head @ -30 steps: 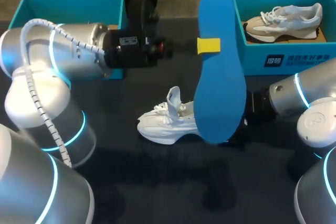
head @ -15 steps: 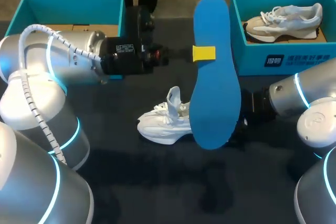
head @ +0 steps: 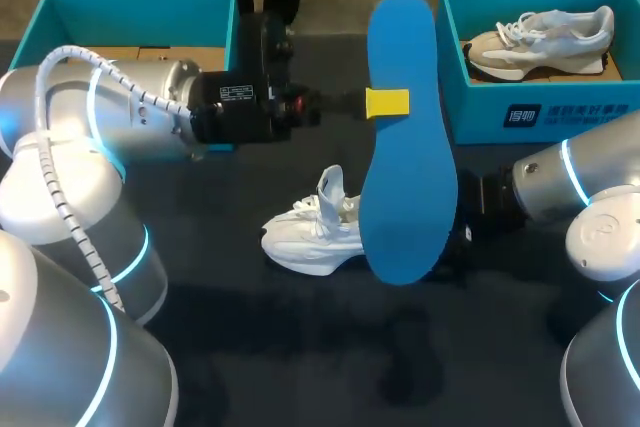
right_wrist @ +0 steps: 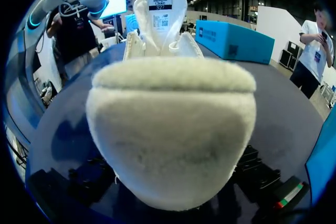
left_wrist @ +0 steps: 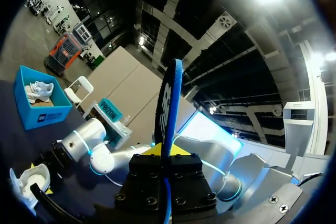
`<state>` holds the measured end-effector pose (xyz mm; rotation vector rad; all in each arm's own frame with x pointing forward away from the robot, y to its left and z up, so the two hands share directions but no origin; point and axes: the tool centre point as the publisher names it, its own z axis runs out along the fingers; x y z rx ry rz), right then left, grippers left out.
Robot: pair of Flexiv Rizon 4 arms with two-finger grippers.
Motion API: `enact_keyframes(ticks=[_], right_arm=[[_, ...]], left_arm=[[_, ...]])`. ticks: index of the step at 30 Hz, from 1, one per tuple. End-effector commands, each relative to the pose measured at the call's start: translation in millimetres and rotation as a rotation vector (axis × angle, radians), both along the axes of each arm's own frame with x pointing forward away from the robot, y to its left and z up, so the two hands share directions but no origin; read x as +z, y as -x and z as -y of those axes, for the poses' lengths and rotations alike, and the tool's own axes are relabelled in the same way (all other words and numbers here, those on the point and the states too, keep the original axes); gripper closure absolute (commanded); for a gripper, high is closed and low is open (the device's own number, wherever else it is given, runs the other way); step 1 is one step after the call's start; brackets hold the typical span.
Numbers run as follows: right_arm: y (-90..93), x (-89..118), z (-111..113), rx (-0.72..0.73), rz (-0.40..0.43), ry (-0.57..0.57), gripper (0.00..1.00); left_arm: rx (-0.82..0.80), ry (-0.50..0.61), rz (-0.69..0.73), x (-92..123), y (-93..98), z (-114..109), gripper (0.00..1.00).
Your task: Take the shoe out of the shoebox, open the shoe tongue, remove and reinsert the insole, then place the shoe into the shoebox
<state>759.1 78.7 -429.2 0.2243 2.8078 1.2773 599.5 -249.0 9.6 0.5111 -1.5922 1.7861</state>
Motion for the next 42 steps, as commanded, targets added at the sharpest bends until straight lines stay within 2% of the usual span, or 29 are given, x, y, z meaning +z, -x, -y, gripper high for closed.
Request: enact_keyframes(ticks=[1, 4, 16, 23, 34, 37, 42], right_arm=[[-1.7, -4, -1, 0.0, 0.001, 0.002, 0.0], [-1.7, -4, -1, 0.0, 0.001, 0.002, 0.0], [0.4, 23, 19, -0.066, -0.051, 0.129, 0.0], [-1.5, 34, 23, -0.078, -0.089, 0.218, 0.0], [2.3, 67, 22, -0.176, -0.128, 0.403, 0.0], [2.5, 72, 20, -0.186, -0.168, 0.437, 0.0], [3.2, 77, 21, -0.203, -0.17, 0.473, 0.0]], left_arm=[[0.002, 0.003, 0.0, 0, 0.4, 2, 1.0], [0.002, 0.003, 0.0, 0, 0.4, 2, 1.0], [0.002, 0.003, 0.0, 0, 0.4, 2, 1.0], [0.002, 0.003, 0.0, 0, 0.4, 2, 1.0], [0.002, 0.003, 0.0, 0, 0.4, 2, 1.0], [0.002, 0.003, 0.0, 0, 0.4, 2, 1.0], [0.002, 0.003, 0.0, 0, 0.4, 2, 1.0]])
